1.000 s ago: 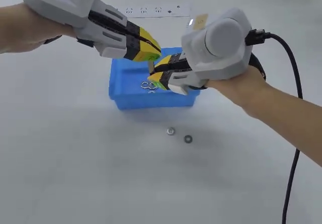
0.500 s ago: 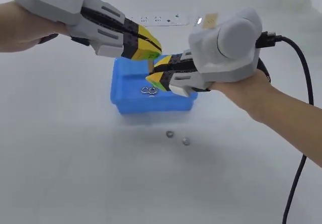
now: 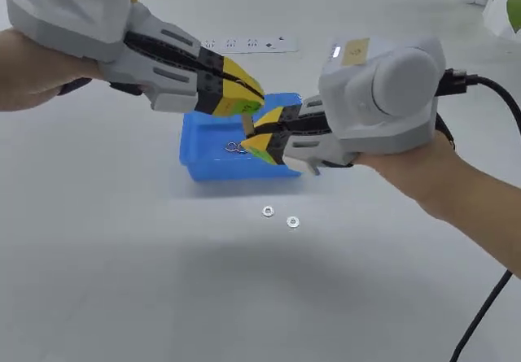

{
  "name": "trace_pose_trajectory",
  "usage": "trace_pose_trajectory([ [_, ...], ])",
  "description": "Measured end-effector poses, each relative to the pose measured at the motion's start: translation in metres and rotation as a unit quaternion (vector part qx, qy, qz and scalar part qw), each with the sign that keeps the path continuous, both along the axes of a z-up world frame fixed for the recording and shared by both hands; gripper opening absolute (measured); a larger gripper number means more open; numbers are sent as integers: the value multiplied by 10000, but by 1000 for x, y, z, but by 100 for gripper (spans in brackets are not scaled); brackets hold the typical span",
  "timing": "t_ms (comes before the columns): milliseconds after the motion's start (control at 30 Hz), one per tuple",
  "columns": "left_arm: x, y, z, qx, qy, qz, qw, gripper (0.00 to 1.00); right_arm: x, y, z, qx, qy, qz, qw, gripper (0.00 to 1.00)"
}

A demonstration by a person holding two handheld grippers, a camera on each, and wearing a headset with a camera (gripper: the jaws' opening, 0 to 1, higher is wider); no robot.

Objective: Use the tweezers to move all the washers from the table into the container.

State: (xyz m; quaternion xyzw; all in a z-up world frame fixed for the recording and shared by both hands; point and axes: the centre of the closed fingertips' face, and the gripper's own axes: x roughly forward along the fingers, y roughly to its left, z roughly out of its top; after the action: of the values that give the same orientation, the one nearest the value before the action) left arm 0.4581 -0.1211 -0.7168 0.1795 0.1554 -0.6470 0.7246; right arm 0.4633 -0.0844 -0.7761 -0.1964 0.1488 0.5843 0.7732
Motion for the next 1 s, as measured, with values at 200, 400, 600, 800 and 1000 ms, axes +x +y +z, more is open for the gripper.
trace_pose_trajectory([
  [200, -21, -5, -9, -201, 234, 74, 9995, 5, -23, -7, -11, -238, -15, 96, 9997, 9],
  [400, -34, -9, -22, -243, 469, 112, 9985, 5, -36, -12, -26, -316, 149, 144, 9993, 9],
  [600, -45, -13, -35, -145, 637, 62, 9978, 6, -46, -14, -42, -354, 313, 194, 9987, 9],
  [800, -54, -14, -48, -10, 723, 33, 9974, 6, -54, -15, -55, -421, 346, 244, 9982, 9],
  [1000, -56, -11, -54, 141, 643, 47, 9978, 6, -52, -16, -61, -653, 75, 319, 9973, 9],
])
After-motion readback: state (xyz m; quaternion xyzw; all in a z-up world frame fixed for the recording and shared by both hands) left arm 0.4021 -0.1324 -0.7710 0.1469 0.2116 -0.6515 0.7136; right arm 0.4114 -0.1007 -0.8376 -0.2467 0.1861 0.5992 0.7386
